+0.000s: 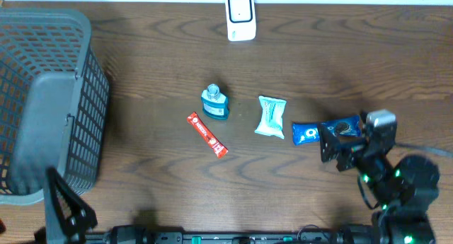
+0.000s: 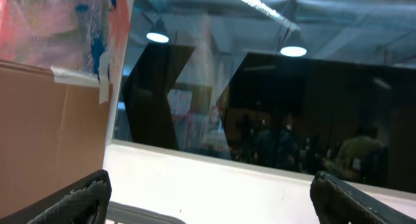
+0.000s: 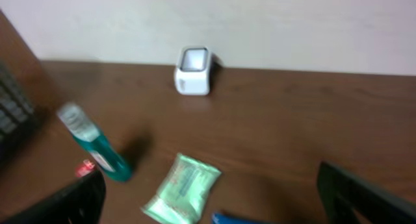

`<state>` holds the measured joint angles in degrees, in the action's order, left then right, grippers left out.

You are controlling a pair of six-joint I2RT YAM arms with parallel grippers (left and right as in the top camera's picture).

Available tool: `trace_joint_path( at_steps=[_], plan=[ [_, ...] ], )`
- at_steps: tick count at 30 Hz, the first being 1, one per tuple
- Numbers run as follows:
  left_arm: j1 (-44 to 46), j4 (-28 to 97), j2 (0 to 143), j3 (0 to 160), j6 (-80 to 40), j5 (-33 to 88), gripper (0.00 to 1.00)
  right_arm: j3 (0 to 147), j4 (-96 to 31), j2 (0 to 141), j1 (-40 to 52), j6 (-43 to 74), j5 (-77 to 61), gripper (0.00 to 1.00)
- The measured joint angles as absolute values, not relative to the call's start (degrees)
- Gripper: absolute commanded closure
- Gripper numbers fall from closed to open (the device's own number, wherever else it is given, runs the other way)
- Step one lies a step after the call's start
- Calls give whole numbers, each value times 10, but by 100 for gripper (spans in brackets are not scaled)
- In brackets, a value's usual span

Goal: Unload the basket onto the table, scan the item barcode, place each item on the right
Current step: 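Move the right gripper over the Oreo pack toward the teal bottle, then lower the right gripper onto the teal bottle and grasp it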

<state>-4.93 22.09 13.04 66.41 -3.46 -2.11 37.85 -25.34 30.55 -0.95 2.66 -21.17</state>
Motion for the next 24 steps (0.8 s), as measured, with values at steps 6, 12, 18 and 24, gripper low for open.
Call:
trace_joint_path(
  at_steps=[6, 12, 18, 24],
  plan=[
    [-56, 147, 93, 648, -45, -10, 2, 569, -373, 457, 19, 25, -236, 1],
    [-56, 94, 93, 648, -45, -21, 2, 614, -394, 510, 27, 16, -255, 1],
    [-56, 162, 91, 649, -45, -50, 2, 615, -393, 579, 70, -32, -280, 1],
    [-56, 227, 68, 632, -45, -64, 2, 662, -426, 695, 157, -68, -271, 1]
  ],
)
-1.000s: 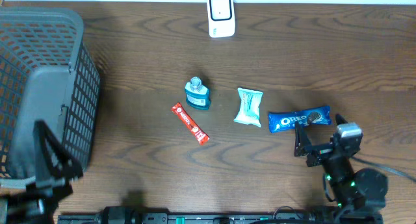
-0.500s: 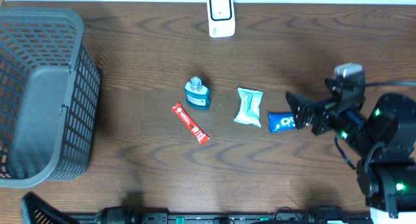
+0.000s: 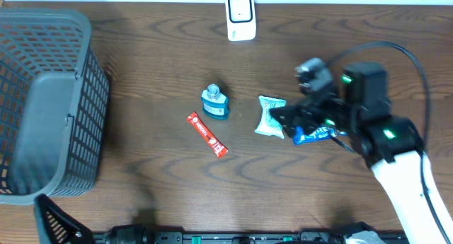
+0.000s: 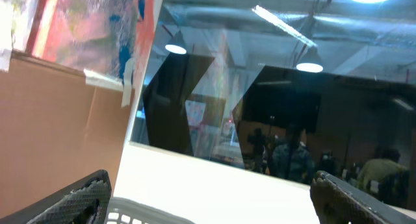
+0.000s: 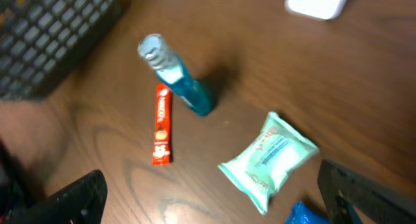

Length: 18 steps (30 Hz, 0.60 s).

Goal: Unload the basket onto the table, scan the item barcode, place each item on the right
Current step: 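Lower the right gripper onto the teal bottle and grasp it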

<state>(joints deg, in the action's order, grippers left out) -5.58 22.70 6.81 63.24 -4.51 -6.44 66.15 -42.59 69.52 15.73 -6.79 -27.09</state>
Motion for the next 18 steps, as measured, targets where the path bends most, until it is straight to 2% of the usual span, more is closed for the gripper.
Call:
trace_joint_path(
  at_steps=[9, 18],
  plan=[
    [-56, 206, 6, 474, -45, -28, 2, 905, -551, 889, 240, -134, -224, 1],
    [-56, 178, 6, 329, -47, 38, 2, 986, -550, 984, 270, -196, -190, 1]
  ],
)
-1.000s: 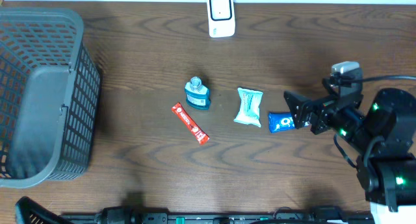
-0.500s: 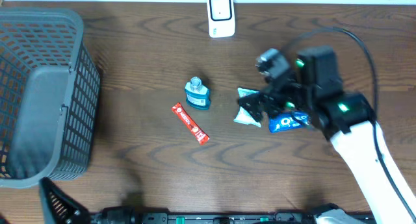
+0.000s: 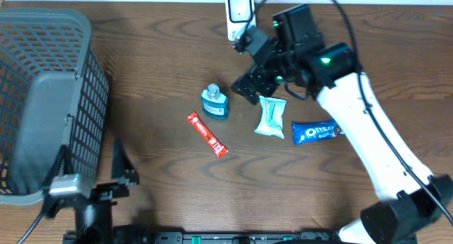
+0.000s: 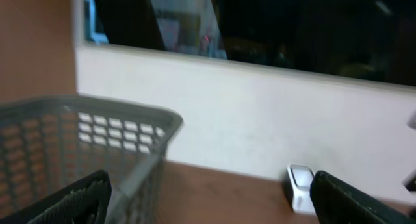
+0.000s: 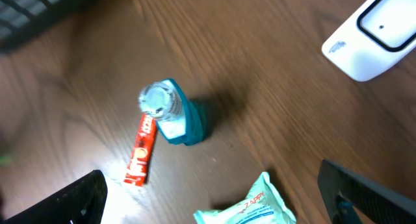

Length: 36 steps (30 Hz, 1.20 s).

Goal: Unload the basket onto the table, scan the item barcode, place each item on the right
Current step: 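Lower the right gripper onto the teal bottle and grasp it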

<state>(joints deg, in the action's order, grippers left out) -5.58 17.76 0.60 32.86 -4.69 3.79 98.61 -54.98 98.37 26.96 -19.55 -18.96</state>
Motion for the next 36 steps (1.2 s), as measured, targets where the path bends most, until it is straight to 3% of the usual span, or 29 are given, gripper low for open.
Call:
trace_joint_path(
  at_steps=[26, 28, 32, 36],
  plan=[
    [-56, 168, 6, 143, -77, 121, 2, 1031, -513, 1142, 405, -241, -45, 5],
    [-56, 168, 6, 143, -77, 121, 2, 1031, -510, 1158, 415, -244, -43, 8],
    [-56, 168, 6, 143, -77, 121, 2, 1031, -507, 1185, 427, -248, -43, 31],
    [-56, 173, 6, 143, -77, 121, 2, 1031, -512, 1192, 426, -250, -40, 45]
  ],
)
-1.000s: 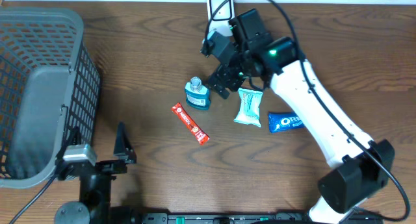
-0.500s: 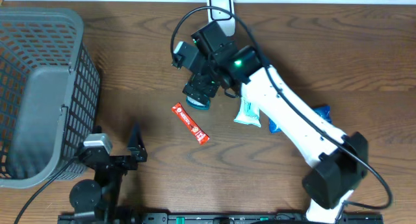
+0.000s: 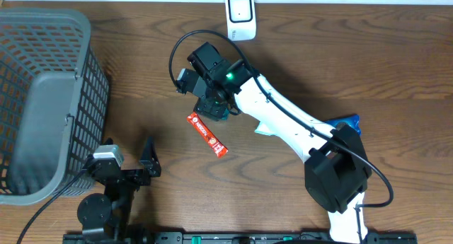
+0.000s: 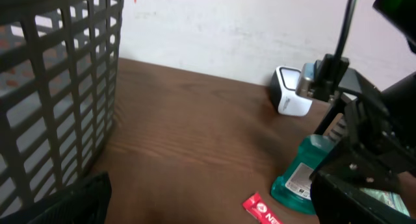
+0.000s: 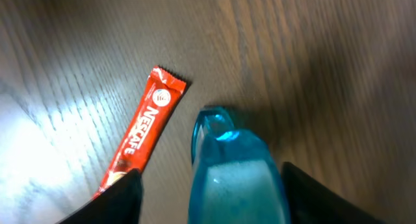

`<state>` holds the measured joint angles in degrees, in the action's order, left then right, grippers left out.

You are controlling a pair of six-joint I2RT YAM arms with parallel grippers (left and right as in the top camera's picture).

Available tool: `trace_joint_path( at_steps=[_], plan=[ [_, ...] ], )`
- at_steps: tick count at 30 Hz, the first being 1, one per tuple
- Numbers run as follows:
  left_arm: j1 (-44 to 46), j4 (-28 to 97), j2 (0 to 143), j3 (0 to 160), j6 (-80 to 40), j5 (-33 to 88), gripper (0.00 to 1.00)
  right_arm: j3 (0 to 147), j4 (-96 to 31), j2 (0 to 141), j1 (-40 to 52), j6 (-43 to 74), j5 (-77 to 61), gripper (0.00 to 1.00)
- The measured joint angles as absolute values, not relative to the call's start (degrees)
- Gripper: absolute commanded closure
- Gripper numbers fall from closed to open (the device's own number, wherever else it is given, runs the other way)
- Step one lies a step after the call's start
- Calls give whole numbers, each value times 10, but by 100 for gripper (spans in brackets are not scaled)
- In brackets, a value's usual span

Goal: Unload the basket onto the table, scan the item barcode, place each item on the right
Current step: 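Lower the right gripper onto the teal bottle and grasp it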

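Observation:
A teal mouthwash bottle stands mid-table beside a red Nescafe stick. My right gripper is down over the bottle, open. Its fingers stand on either side of the bottle, with a gap showing on each side. The white barcode scanner stands at the far edge and also shows in the left wrist view. My left gripper is open near the front left, with nothing between its fingers, facing the bottle.
A grey mesh basket fills the left side. A green wipes packet lies mostly hidden under the right arm. A blue Oreo pack lies to the right. The right arm crosses the middle of the table.
My right gripper was above the table between the scanner and the bottle; now it is lower and further left, straddling the bottle. The left wrist camera now looks down at the table.
My right gripper was at the front right by the Oreo pack, then over the wipes packet, then near the scanner, and is now around the bottle. The left arm was folded with its camera looking upward and now faces the table. No item has moved.

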<state>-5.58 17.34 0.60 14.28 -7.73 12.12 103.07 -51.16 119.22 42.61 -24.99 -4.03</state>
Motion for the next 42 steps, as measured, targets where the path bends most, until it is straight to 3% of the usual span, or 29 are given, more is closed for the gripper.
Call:
trace_joint_path(
  at_steps=[3, 8, 17, 23, 32, 42],
  plan=[
    [-56, 180, 6, 143, -77, 121, 2, 1031, -518, 1192, 426, -251, -38, 53],
    [-56, 181, 6, 143, -77, 121, 2, 1031, -526, 1192, 424, -252, -38, 52],
    [-56, 182, 6, 134, -77, 121, 2, 1036, -523, 1204, 420, -254, -35, 77],
    [-56, 182, 6, 131, -77, 121, 2, 1038, -519, 1205, 420, -253, -34, 88],
    [-56, 195, 6, 131, -77, 121, 2, 1097, -610, 1226, 420, -232, -33, 93],
    [-56, 192, 6, 122, -38, 140, 2, 1271, -730, 1236, 420, -220, -38, 91]
  ],
)
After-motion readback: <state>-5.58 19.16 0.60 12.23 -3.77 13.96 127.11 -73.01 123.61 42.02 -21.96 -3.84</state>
